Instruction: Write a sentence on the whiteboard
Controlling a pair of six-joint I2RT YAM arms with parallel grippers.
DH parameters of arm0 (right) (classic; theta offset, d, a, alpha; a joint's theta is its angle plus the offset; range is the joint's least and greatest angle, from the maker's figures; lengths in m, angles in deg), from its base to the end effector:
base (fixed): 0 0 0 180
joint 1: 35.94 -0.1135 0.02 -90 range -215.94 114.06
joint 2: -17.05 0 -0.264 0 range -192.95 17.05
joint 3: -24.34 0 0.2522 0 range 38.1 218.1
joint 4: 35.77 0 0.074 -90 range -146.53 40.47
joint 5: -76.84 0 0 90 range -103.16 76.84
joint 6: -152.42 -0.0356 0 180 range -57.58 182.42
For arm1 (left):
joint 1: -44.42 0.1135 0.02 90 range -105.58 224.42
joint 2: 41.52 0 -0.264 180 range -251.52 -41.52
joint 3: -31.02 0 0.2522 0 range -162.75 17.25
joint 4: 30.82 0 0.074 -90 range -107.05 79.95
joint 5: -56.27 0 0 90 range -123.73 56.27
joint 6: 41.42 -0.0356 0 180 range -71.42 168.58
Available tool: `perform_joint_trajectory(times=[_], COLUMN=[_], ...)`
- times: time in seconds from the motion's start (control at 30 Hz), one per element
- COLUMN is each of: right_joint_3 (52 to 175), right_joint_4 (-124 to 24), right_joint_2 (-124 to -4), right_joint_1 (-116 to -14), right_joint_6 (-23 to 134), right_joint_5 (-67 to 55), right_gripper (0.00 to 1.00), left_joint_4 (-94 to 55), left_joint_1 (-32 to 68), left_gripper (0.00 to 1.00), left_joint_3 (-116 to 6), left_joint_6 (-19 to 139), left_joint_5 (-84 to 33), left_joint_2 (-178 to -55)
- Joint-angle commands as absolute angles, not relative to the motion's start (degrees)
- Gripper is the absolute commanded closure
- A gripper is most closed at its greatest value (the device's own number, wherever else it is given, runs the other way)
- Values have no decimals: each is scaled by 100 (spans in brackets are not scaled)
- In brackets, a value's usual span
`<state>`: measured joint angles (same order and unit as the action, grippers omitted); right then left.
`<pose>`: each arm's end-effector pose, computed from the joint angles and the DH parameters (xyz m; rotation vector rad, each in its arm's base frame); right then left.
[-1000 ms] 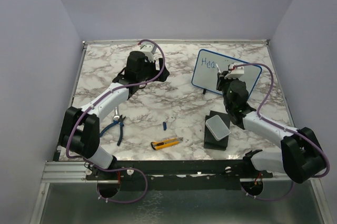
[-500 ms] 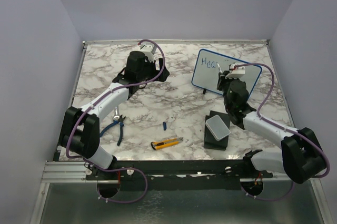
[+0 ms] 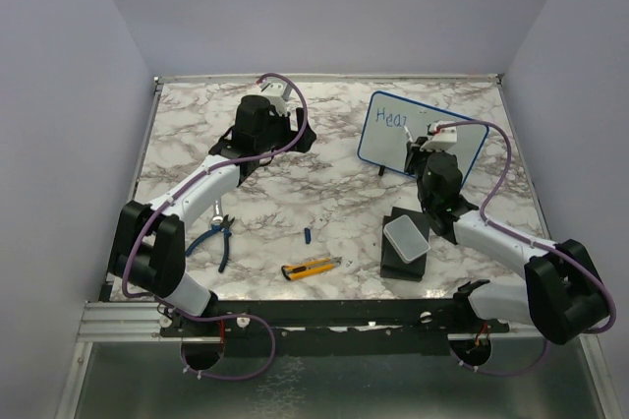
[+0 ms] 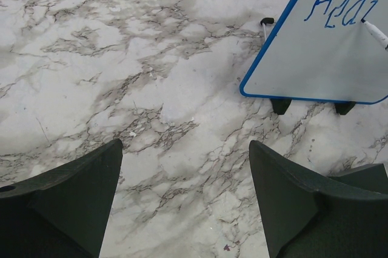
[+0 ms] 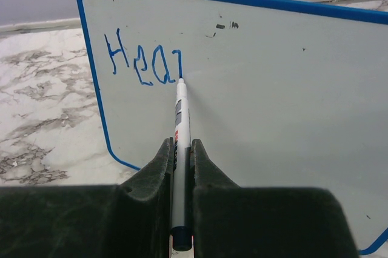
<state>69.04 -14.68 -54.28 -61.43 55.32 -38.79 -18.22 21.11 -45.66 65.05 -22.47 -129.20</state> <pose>0.2472 0.1008 0.2403 0.0715 1.6567 0.0590 0.3248 -0.1475 0.2856 0.2515 2.0162 -0.6394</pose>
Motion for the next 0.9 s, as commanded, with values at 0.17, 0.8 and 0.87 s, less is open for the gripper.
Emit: perform_joint_trajectory(times=[0.17,0.8,0.87], right_joint_3=[6721,6986,7009], right_joint_4=[-1738,-1520,-1504], right_joint_2=[-5482,-5294,-5268], right_joint_1=[-6124,-6125,-6125], right_joint_6=[5353,5577,5617], right_joint_5=[-3819,-4074,-4109], right_gripper=[100,100,100], left_joint_4=[-1899,-1899,-1899], left_joint_1=[2157,2157,2155], left_gripper=[14,14,14], left_joint_3=[-4506,-4506,-4506], left_joint_6=[6476,6487,6485], left_joint_5=[-2191,-2184,-2183], left_joint_2=[-12759,-12766,-12768])
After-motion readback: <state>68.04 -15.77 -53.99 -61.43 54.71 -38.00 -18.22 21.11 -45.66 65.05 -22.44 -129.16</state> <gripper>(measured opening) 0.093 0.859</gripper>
